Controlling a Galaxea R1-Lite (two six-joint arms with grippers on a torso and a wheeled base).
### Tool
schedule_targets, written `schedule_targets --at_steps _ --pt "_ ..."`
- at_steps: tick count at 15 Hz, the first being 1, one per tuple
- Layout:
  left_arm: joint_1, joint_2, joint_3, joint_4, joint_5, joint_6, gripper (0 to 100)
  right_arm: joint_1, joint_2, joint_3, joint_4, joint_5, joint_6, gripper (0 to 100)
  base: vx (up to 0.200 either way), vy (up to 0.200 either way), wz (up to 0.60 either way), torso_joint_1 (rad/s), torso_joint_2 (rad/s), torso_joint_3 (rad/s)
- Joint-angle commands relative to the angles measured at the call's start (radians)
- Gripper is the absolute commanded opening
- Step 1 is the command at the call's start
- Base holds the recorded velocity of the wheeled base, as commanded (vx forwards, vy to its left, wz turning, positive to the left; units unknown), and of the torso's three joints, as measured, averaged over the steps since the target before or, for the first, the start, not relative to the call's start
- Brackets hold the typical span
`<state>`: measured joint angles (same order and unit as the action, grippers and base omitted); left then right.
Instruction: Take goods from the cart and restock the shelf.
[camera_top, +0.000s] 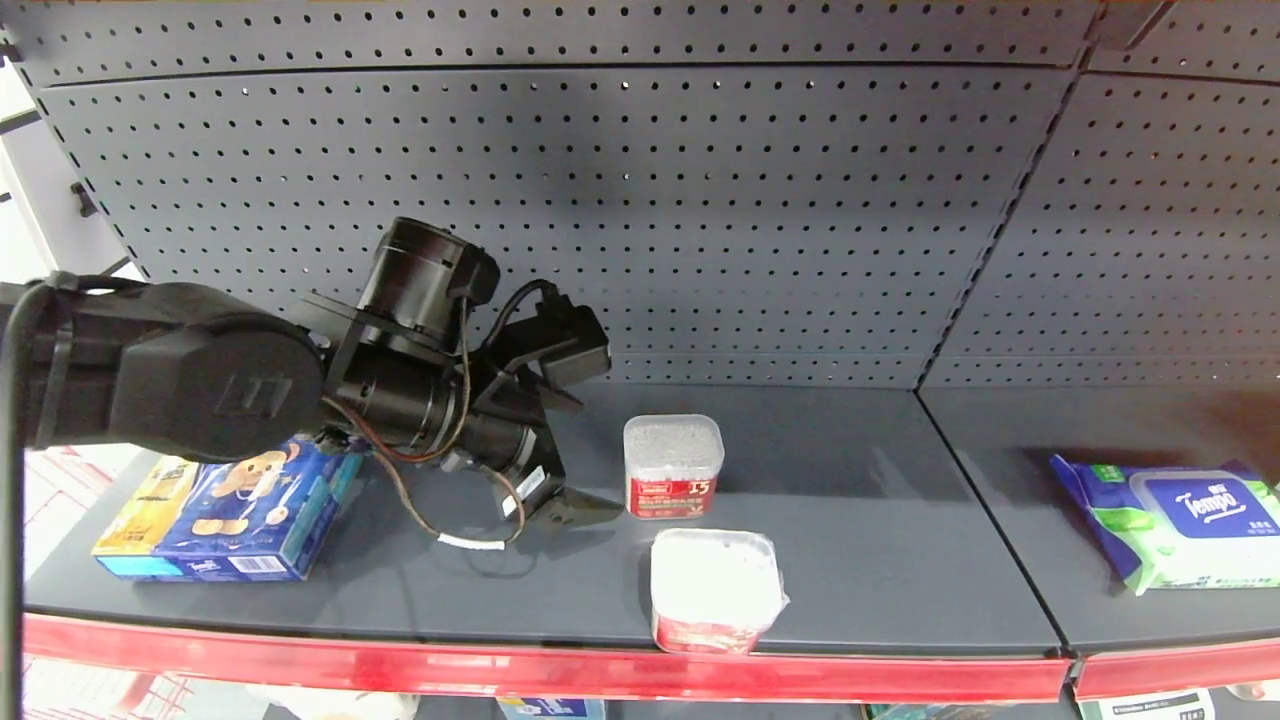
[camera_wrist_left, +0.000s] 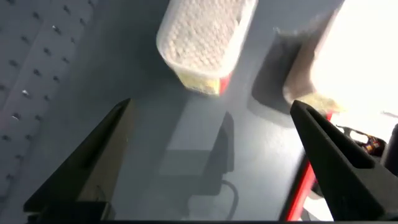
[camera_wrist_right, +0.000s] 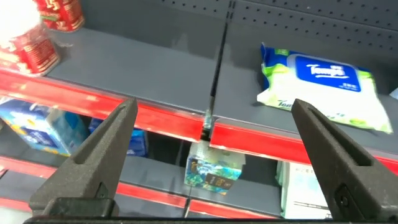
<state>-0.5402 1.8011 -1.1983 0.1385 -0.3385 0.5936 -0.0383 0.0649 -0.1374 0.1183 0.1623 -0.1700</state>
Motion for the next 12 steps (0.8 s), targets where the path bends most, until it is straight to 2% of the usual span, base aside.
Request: schedule_targets --at_steps 1,4,12 --pt "0.003 -0.003 0.025 -0.002 0.001 0.000 100 0.000 0.003 -0.007 0.001 -0.003 0.000 100 0.000 0.000 0.00 0.000 0.00 0.000" --pt "0.003 0.026 0.019 -0.002 0.019 0.000 100 0.000 0.003 -0.019 0.001 -0.007 -0.002 100 0.000 0.000 0.00 0.000 0.00 0.000" --pt "-0.010 0.113 -0.023 -0.014 0.019 0.000 100 0.000 0.003 -0.025 0.003 -0.007 -0.002 100 0.000 0.000 0.00 0.000 0.00 0.000"
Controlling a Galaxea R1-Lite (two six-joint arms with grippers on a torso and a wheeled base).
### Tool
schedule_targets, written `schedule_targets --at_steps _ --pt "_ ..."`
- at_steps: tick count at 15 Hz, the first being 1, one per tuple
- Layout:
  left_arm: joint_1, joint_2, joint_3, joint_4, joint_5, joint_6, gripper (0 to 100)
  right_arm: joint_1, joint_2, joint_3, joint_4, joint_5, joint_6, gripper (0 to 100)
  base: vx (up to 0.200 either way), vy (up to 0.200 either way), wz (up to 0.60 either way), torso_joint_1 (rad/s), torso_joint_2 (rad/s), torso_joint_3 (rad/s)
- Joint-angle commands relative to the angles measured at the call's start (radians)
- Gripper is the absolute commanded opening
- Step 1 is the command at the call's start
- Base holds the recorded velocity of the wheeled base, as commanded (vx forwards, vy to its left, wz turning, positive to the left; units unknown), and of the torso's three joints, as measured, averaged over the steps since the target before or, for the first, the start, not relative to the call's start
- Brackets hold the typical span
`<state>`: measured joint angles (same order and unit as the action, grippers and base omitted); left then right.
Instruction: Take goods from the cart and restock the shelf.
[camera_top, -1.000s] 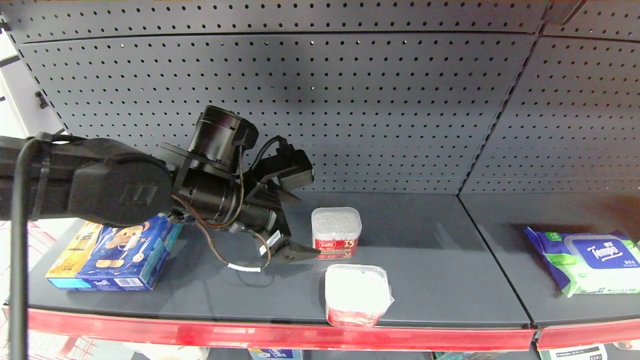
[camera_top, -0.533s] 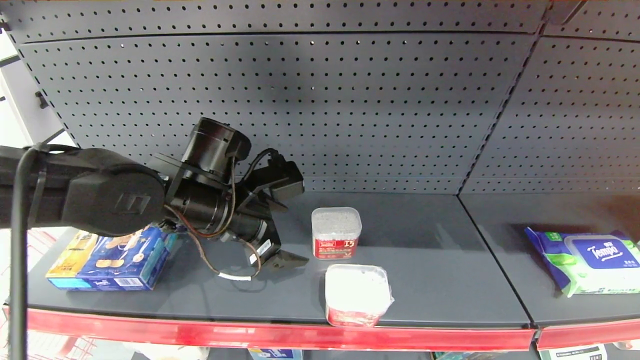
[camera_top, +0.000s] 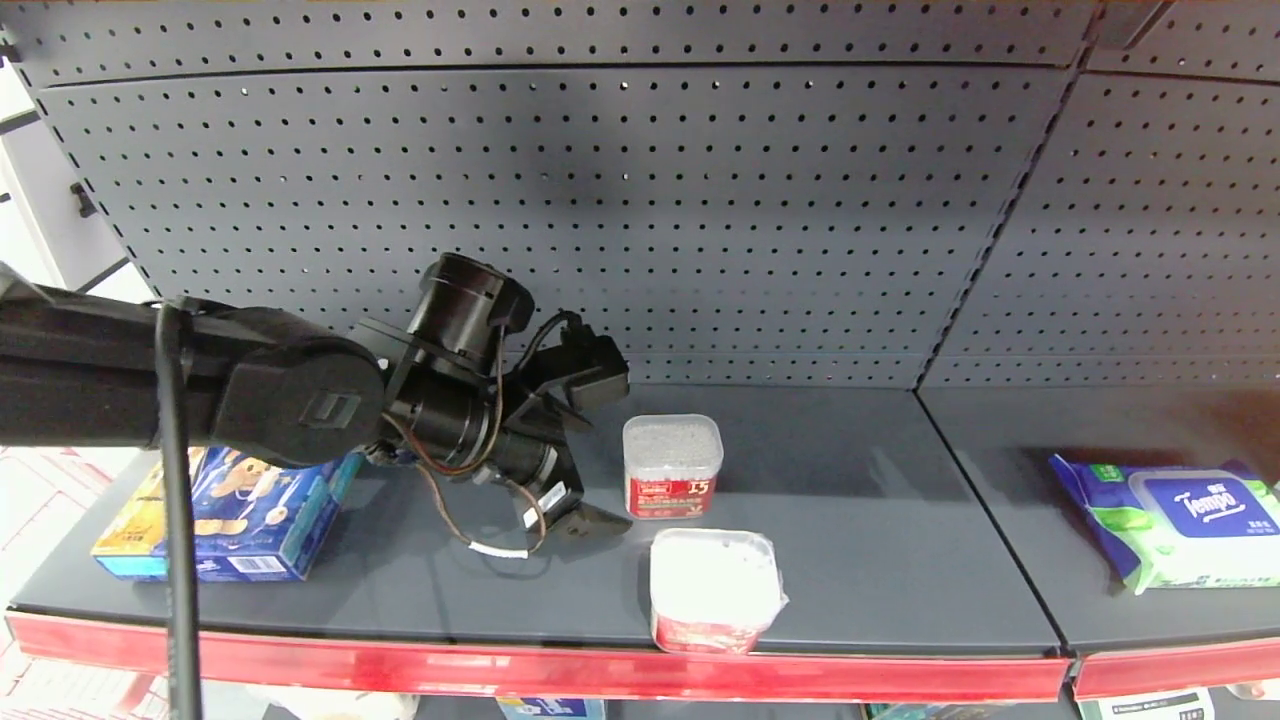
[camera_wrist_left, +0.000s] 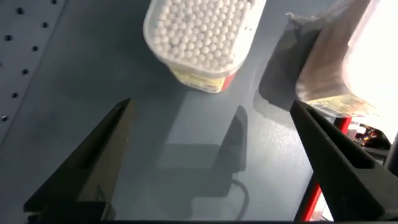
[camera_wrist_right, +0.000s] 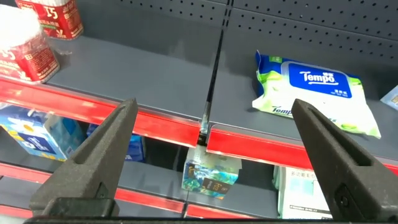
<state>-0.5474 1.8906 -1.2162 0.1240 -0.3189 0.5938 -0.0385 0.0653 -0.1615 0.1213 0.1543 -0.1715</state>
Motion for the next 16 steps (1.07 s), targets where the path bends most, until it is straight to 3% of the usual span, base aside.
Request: schedule_targets --at_steps 1,16 --pt "-0.005 0.033 -0.013 0.000 0.000 0.000 100 0.000 0.002 -0.001 0.000 0.001 0.000 100 0.000 0.000 0.00 0.000 0.00 0.000" --pt "-0.003 0.179 -0.174 0.000 -0.002 -0.003 100 0.000 0.002 0.000 0.008 0.001 0.000 100 0.000 0.000 0.00 0.000 0.00 0.000"
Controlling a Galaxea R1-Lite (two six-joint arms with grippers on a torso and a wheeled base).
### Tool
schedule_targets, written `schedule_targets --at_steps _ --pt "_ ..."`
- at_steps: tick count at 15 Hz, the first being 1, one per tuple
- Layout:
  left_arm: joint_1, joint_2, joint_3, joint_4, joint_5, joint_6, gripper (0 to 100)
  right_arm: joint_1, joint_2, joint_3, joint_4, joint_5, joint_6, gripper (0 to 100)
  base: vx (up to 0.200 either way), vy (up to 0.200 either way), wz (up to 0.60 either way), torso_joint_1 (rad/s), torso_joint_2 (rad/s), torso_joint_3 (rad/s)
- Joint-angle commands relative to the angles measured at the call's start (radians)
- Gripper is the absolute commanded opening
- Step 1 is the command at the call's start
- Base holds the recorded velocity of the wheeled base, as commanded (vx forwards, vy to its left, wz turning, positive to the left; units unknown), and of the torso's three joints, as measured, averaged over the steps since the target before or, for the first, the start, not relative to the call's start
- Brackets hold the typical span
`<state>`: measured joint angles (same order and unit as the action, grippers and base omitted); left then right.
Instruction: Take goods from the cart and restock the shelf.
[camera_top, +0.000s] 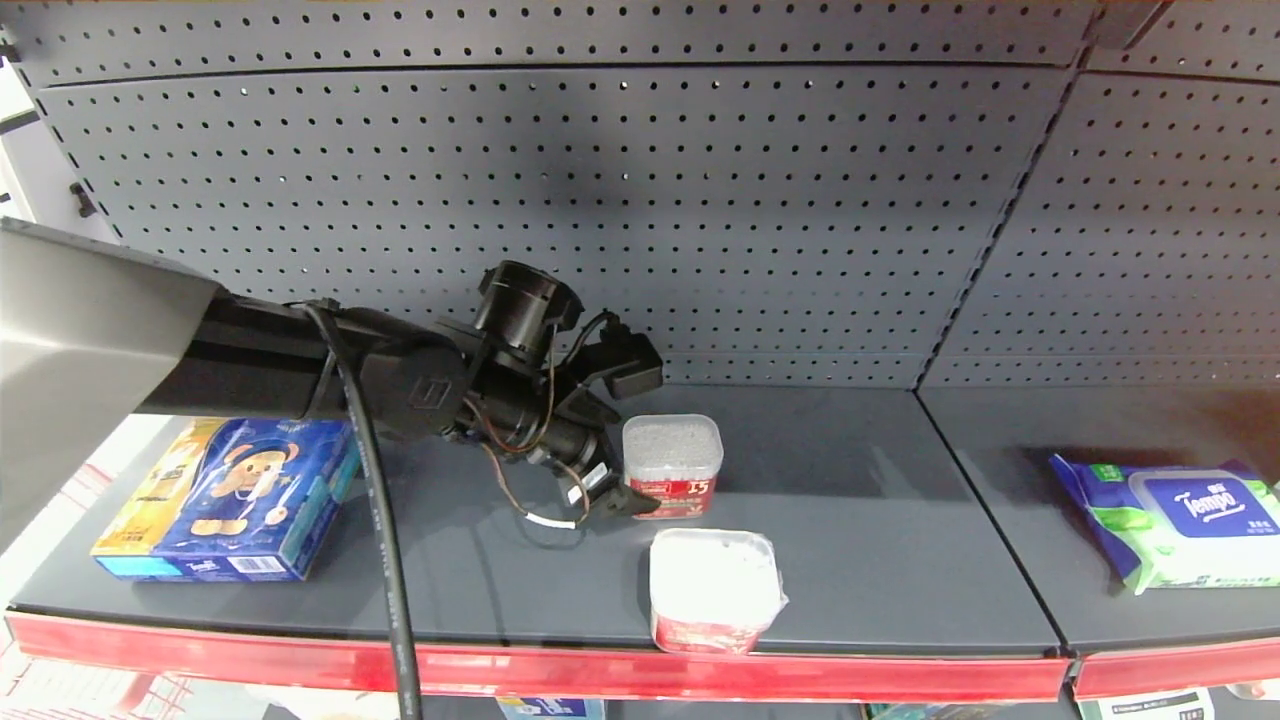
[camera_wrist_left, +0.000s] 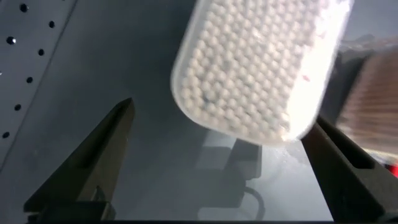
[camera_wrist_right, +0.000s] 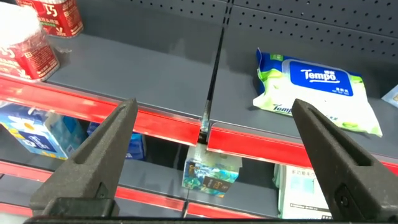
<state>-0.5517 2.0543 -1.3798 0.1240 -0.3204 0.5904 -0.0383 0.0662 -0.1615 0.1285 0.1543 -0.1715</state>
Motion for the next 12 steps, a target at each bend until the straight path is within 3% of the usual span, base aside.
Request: schedule_targets --at_steps 1,12 --pt "0.001 0.020 -0.018 0.000 0.000 0.000 100 0.000 0.001 0.000 0.000 0.001 0.000 100 0.000 0.000 0.00 0.000 0.00 0.000" --pt "0.009 0.021 -0.028 0.000 0.000 -0.014 100 0.000 0.003 0.002 0.000 0.001 0.000 100 0.000 0.000 0.00 0.000 0.00 0.000"
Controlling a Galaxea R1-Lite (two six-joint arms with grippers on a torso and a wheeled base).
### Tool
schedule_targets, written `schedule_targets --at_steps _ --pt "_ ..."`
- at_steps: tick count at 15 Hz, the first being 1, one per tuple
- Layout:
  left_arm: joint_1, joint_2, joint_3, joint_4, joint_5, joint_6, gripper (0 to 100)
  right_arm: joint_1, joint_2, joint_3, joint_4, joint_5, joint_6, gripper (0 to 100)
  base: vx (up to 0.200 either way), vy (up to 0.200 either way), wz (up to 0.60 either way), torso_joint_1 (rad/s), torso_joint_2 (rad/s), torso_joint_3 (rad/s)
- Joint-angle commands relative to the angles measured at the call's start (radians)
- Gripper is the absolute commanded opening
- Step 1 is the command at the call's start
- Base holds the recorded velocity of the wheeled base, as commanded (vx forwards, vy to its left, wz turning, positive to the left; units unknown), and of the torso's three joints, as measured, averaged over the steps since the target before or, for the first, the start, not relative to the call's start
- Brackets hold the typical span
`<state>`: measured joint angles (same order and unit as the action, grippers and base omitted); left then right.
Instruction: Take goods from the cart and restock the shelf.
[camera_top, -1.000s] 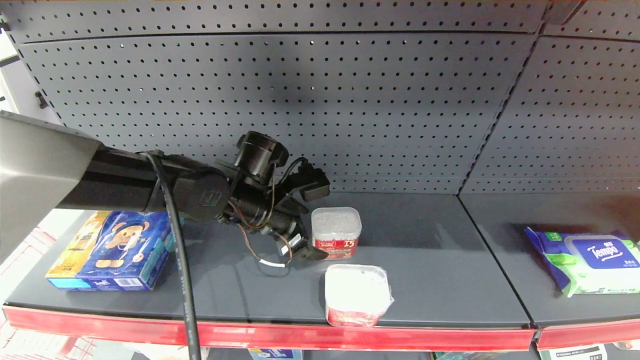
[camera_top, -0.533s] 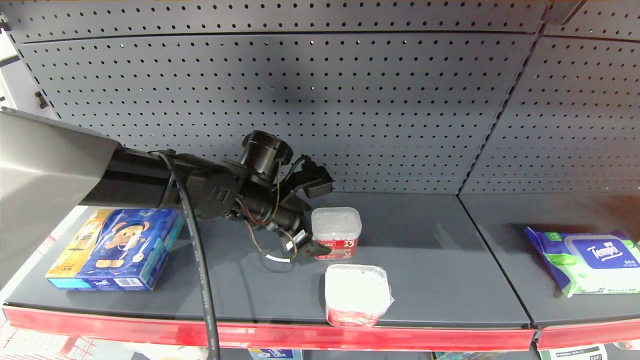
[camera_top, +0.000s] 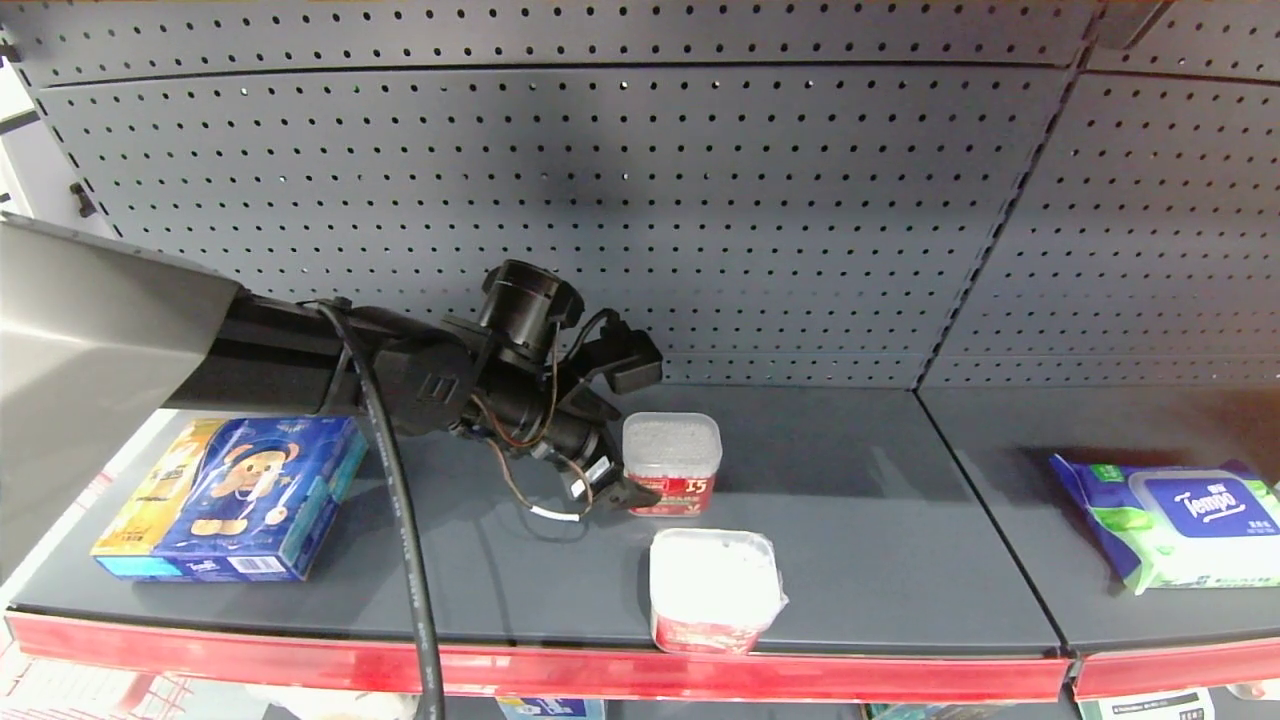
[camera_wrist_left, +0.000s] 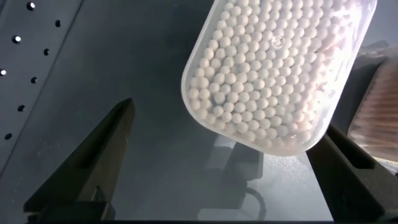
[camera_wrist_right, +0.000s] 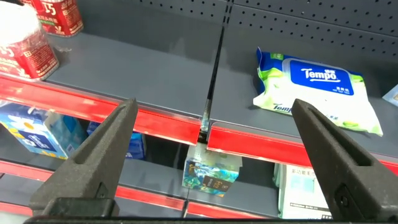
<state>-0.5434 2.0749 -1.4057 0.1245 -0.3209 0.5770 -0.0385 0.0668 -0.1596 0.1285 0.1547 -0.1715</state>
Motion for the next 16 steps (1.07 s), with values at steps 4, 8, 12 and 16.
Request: schedule_targets --at_steps 4,8,12,16 --pt "-0.003 0.008 -0.016 0.001 0.000 0.000 100 -0.001 0.004 -0.001 0.000 0.000 0.000 100 0.000 0.000 0.00 0.000 0.00 0.000" --pt "-0.006 0.008 -0.016 0.001 -0.001 0.000 100 -0.001 0.002 0.002 0.000 0.000 -0.002 100 0.000 0.000 0.00 0.000 0.00 0.000" --pt "-0.009 0.008 -0.016 0.001 -0.001 0.000 100 0.000 0.002 0.003 0.000 0.000 0.000 100 0.000 0.000 0.00 0.000 0.00 0.000" --pt "-0.010 0.010 -0.016 0.001 -0.001 0.000 100 -0.001 0.002 0.003 0.000 0.000 0.000 100 0.000 0.000 0.00 0.000 0.00 0.000"
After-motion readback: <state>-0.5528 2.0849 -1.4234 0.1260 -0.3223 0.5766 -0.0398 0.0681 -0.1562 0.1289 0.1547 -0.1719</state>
